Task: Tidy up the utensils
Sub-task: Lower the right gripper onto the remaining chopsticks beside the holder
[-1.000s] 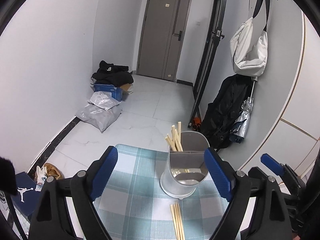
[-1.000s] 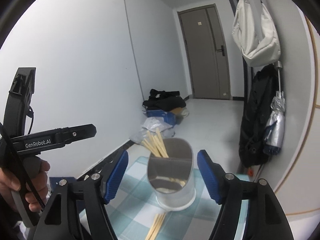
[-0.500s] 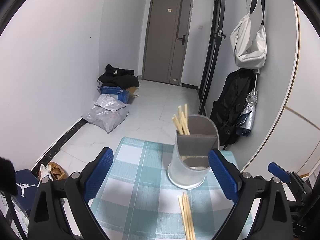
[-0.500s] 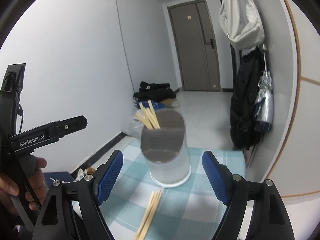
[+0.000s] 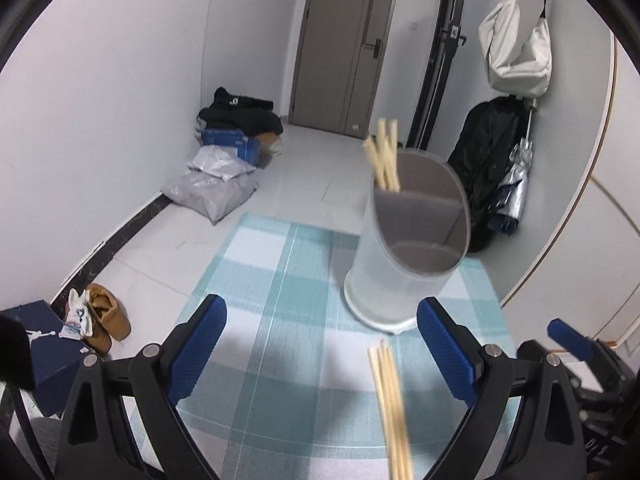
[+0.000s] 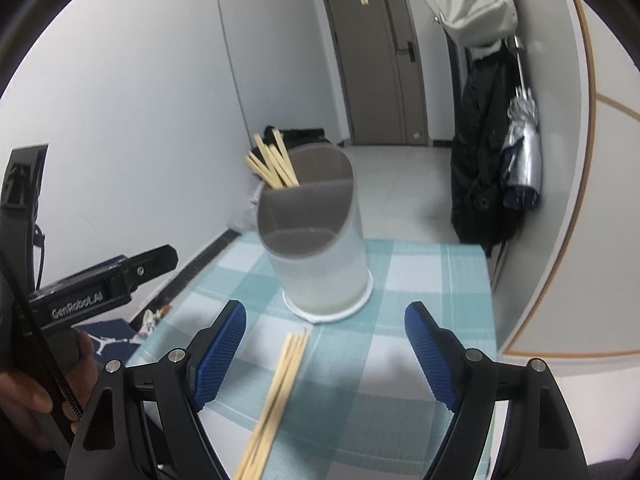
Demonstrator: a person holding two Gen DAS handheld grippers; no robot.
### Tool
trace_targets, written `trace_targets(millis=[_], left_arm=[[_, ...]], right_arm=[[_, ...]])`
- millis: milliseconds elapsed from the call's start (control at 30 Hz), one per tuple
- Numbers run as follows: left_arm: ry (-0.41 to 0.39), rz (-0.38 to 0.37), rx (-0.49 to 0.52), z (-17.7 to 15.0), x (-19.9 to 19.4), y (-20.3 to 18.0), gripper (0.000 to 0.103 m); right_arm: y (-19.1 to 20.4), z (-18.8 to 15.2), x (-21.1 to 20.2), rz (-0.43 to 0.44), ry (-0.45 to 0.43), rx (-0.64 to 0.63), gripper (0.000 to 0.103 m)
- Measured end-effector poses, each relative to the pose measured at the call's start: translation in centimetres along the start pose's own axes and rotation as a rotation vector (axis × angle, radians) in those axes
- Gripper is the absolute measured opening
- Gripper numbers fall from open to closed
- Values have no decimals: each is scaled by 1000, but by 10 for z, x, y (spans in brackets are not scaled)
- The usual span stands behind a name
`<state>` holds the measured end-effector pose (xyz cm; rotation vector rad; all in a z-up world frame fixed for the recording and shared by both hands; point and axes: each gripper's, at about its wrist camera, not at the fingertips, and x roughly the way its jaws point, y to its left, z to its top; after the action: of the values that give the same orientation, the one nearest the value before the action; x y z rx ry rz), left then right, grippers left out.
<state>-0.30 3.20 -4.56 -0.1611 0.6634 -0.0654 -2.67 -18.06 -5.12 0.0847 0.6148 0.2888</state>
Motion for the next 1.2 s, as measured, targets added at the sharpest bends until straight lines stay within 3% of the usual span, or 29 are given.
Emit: trace_targets(millis=[400,867,1133,1200], left_arm=[[215,14,-14,-14,43,14,94],[257,14,-110,-5,53,34,94],[274,9,-171,-2,57,49,94],[274,7,-183,-1,57,50,94]], right_arm=[[-2,-33,47,-28,178,-1,82],[14,-47,104,-58,383,-49,78],[23,-50,114,-83,420,-77,53],[27,-48,114,-76,427,-86,42]])
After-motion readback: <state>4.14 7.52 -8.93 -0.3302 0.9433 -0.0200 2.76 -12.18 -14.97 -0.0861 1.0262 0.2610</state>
